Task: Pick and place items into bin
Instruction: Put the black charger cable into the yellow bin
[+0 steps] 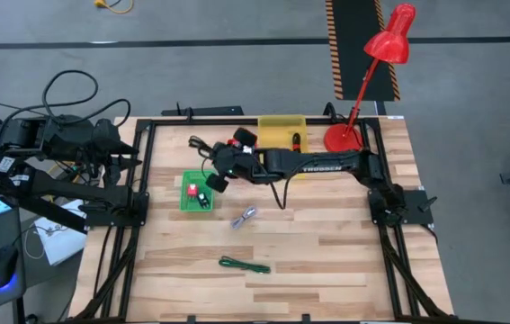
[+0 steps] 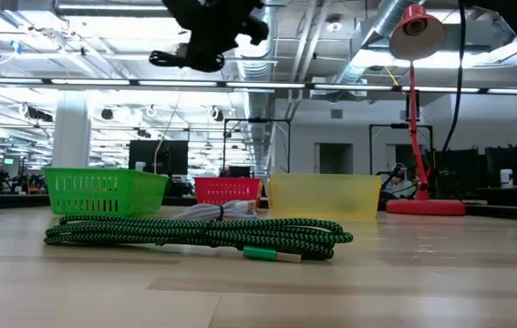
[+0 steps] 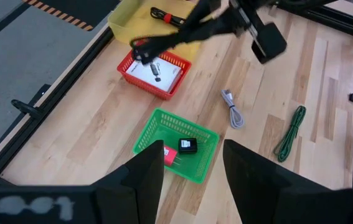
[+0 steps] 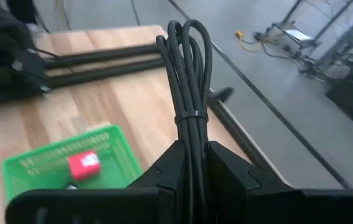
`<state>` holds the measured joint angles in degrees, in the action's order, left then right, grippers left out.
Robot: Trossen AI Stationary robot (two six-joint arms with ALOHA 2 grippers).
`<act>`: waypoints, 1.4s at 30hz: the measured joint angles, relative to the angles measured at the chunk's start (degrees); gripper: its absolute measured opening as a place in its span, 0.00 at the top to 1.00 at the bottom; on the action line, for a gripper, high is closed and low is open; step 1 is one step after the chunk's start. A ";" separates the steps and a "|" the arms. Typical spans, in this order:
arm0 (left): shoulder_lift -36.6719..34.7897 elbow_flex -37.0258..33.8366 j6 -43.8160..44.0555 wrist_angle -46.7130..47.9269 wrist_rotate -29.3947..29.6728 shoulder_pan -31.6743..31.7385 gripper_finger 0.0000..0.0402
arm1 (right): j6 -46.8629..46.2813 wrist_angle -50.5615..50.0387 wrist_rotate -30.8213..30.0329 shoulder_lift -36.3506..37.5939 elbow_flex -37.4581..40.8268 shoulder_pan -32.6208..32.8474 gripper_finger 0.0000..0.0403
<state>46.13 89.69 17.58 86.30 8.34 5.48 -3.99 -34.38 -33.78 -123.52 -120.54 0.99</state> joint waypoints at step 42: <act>0.00 0.01 -0.01 0.00 0.00 0.01 0.62 | -26.18 -48.60 3.89 -0.37 -4.36 -14.33 0.87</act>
<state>46.13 89.70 17.57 86.30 8.34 5.49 -30.17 -82.98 -29.89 -123.90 -124.90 -13.34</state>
